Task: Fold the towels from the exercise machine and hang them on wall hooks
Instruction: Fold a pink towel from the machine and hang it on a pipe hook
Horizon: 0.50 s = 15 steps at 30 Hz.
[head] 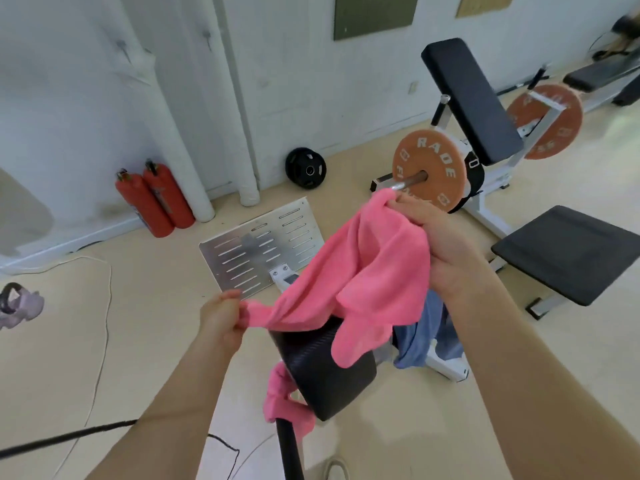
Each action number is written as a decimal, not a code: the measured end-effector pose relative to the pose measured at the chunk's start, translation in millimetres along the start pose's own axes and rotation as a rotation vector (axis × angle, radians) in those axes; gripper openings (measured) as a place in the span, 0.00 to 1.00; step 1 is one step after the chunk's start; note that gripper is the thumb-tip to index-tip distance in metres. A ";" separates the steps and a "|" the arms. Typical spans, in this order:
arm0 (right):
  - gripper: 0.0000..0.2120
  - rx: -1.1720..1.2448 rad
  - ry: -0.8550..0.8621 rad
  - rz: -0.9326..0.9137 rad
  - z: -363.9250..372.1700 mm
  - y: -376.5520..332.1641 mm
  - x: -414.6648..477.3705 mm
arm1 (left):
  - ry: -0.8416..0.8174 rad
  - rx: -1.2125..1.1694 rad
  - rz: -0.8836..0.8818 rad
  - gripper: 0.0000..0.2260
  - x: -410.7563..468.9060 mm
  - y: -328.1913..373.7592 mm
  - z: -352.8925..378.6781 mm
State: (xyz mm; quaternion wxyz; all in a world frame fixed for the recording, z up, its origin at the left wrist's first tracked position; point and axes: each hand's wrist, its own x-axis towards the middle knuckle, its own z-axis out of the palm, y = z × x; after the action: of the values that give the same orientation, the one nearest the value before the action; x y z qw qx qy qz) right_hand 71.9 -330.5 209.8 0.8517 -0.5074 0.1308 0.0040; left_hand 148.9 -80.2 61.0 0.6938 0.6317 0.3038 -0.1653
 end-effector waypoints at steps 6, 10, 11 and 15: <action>0.09 -0.722 0.078 0.006 15.7 -13.1 20.8 | -0.124 -0.175 0.213 0.17 -32.8 79.4 -7.5; 0.08 -0.956 -0.019 -0.066 40.6 -20.2 20.2 | -0.410 -0.171 0.184 0.14 -75.5 95.0 12.5; 0.12 -1.038 -0.059 -0.067 44.6 -20.3 20.1 | -0.480 -0.202 0.181 0.13 -88.4 98.5 20.5; 0.27 -1.082 -0.335 -0.030 69.5 -13.7 7.6 | -0.685 -0.193 0.299 0.16 -126.3 110.9 35.1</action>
State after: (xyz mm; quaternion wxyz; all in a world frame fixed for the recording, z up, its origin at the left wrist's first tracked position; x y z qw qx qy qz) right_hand 96.4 -278.0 251.3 0.4795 -0.8659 -0.0340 0.1386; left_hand 128.2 -117.7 227.3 0.8278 0.5090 -0.0270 -0.2346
